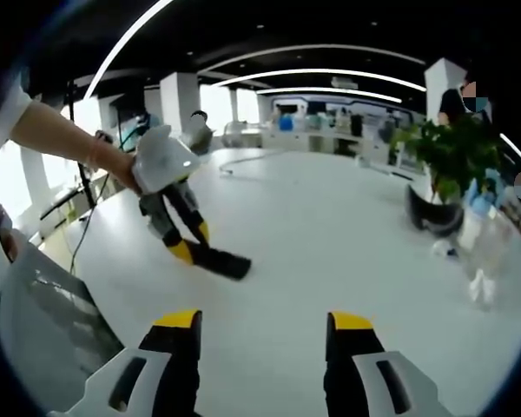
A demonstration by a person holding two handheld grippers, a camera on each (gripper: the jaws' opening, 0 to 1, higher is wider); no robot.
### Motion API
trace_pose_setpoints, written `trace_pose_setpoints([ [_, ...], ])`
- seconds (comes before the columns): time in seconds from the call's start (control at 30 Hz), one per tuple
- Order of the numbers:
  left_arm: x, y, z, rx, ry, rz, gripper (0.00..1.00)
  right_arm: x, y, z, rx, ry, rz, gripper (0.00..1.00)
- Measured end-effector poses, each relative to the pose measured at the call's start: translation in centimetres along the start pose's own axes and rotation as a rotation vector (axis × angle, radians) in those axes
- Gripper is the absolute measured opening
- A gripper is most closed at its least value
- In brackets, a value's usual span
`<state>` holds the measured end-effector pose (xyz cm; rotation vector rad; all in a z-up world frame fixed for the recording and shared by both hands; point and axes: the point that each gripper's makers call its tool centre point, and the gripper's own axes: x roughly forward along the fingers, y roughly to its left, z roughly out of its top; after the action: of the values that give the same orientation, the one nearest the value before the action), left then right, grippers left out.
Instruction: Press the specified remote control buttons in sequence, fully releasing each button before pressing the next.
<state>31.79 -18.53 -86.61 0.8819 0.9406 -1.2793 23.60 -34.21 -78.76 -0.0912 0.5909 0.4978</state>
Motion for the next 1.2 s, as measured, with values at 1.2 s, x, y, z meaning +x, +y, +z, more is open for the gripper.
trace_pose_setpoints([
  [1.2,-0.2,-2.2,-0.2,-0.012,-0.028,0.001,0.24,0.0,0.0,-0.1,-0.023,0.006,0.004,0.52],
])
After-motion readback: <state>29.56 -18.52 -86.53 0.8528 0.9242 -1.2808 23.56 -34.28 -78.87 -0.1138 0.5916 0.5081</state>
